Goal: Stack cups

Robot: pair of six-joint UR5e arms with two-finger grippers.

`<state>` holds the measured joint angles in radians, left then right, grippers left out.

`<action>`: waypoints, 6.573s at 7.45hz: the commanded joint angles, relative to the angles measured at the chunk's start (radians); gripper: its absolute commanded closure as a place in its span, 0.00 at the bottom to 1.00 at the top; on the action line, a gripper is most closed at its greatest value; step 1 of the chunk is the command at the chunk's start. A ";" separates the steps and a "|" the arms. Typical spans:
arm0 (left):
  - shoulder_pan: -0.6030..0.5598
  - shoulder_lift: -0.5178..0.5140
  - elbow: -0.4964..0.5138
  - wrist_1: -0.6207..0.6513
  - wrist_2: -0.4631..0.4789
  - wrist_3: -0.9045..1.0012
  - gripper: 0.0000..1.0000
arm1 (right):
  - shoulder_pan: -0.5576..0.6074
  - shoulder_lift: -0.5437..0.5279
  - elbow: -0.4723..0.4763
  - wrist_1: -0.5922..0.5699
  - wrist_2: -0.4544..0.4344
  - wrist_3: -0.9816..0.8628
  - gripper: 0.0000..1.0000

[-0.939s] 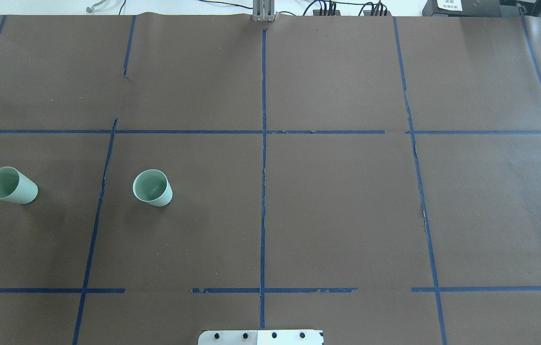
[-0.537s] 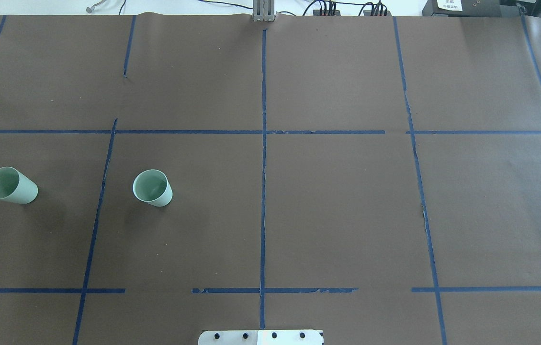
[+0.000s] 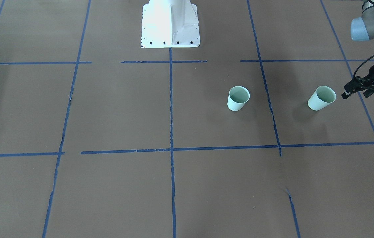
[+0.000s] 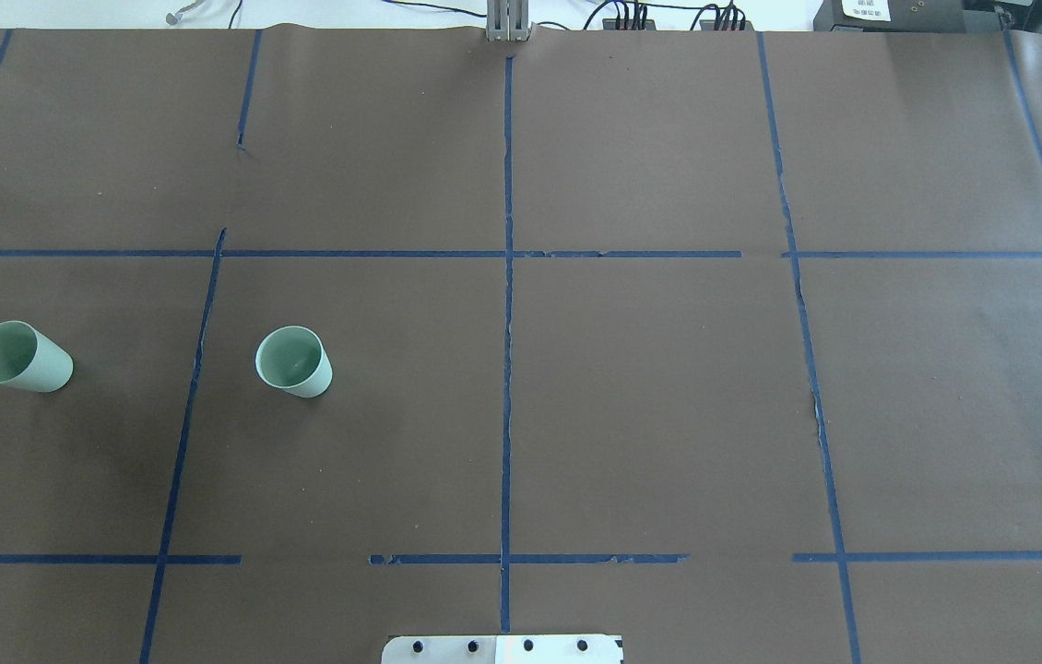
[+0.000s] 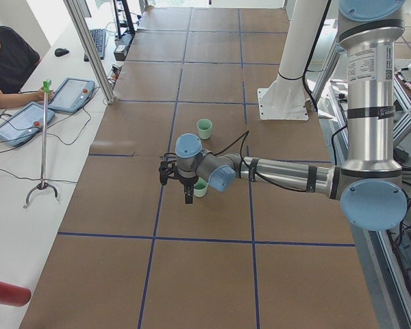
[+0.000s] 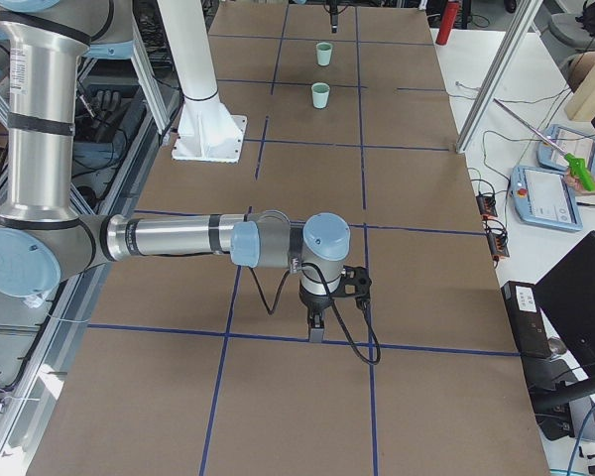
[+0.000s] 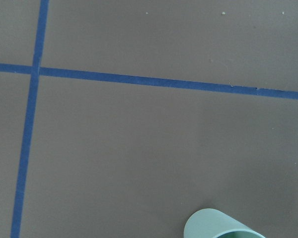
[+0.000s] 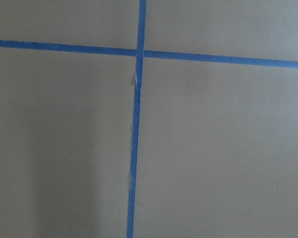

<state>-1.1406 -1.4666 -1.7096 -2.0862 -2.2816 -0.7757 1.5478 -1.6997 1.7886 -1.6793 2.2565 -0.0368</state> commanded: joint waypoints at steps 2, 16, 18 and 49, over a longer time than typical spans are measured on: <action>0.071 0.006 0.019 -0.071 0.002 -0.079 0.00 | 0.000 0.000 0.000 0.001 0.000 0.000 0.00; 0.096 0.042 -0.253 0.195 -0.006 -0.063 1.00 | 0.000 0.000 0.000 0.000 0.000 0.002 0.00; 0.058 -0.028 -0.367 0.396 -0.007 -0.080 1.00 | 0.000 0.000 0.000 0.001 0.000 0.000 0.00; -0.272 -0.135 0.023 0.445 -0.029 0.712 0.00 | 0.000 0.000 0.000 0.001 0.000 0.000 0.00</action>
<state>-1.3418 -1.6255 -1.7448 -1.6408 -2.3131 -0.1906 1.5478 -1.6997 1.7886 -1.6790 2.2565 -0.0368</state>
